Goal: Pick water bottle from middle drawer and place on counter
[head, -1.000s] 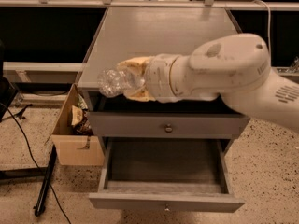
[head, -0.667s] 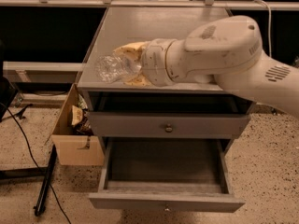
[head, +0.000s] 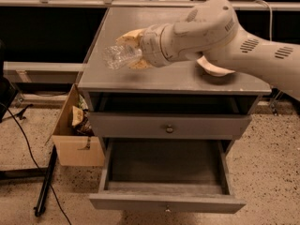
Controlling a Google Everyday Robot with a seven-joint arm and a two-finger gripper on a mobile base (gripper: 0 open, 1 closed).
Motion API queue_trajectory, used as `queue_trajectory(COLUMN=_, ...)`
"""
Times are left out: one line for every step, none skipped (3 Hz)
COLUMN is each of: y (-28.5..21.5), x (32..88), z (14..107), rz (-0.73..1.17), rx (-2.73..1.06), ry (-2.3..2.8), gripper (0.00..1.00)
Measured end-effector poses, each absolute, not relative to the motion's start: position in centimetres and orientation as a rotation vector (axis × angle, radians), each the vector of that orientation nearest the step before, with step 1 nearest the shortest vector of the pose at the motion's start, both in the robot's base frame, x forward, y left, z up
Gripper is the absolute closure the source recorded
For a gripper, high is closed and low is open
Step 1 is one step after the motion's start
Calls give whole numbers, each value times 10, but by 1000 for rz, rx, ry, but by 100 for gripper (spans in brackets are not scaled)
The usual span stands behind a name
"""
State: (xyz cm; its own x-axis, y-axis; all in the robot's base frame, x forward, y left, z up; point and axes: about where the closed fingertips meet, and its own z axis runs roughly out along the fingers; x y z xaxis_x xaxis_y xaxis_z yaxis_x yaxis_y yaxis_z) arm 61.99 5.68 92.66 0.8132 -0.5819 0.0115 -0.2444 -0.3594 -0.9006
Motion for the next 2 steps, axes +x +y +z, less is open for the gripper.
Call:
queue_trajectory(y=33, x=656, z=905, rz=-474, rx=-1993, ry=679, gripper=100)
queue_trajectory(y=29, x=659, z=909, rz=-475, rx=-1985, ry=665, gripper=100)
